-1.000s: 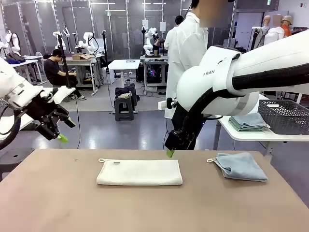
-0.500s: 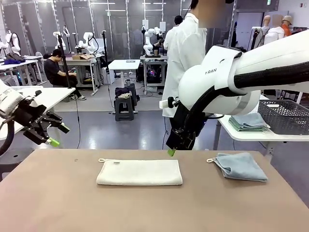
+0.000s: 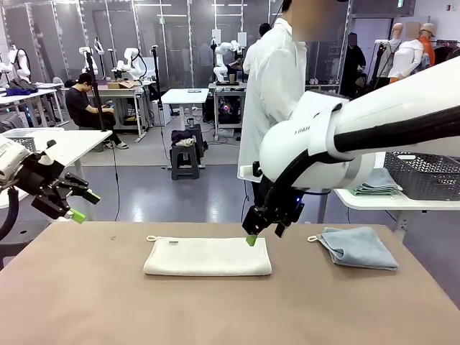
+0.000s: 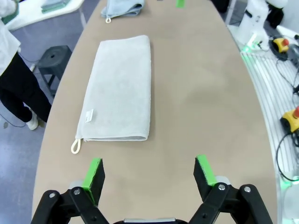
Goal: Fold the towels and place them in the basket.
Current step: When a person lays out a Towel with hook on the table, fold it in half twice.
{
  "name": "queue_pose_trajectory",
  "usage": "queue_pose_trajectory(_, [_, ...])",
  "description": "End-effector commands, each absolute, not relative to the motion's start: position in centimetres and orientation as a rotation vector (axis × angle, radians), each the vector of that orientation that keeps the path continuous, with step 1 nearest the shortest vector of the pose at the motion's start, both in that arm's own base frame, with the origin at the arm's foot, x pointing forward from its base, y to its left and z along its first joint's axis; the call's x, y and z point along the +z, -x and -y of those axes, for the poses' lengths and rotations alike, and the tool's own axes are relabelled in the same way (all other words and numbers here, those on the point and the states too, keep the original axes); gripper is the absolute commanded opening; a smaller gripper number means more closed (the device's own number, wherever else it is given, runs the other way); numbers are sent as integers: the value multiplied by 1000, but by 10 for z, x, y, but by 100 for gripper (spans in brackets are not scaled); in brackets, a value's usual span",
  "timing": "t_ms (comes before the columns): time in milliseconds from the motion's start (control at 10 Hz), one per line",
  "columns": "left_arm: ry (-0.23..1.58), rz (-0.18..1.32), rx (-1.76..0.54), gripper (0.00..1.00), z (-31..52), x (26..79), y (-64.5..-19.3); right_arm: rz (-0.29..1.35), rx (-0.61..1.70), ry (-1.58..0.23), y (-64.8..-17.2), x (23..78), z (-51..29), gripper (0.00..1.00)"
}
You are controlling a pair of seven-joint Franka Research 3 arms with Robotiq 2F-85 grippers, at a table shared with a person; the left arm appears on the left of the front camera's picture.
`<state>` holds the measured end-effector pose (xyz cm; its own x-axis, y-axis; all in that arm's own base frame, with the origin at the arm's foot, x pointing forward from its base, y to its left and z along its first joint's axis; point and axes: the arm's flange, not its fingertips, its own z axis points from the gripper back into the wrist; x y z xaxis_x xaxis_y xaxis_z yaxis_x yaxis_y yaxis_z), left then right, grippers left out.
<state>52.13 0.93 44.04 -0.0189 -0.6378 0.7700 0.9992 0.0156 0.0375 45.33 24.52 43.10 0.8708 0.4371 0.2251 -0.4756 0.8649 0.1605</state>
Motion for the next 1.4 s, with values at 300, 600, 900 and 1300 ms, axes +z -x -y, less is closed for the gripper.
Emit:
queue_pose_trajectory(300, [654,719,-1461,96,-9,440,-521,245,301,-122,-486,377,-268,95])
queue_pose_trajectory(600, [654,719,-1461,96,-9,440,-521,184,159,-117,-515,355,-271,95])
queue_pose_trajectory(900, [654,719,-1461,96,-9,440,-521,146,92,-148,-541,338,-257,95])
queue_pose_trajectory(1300, [654,719,-1461,96,-9,440,-521,123,48,-121,-563,322,-242,95])
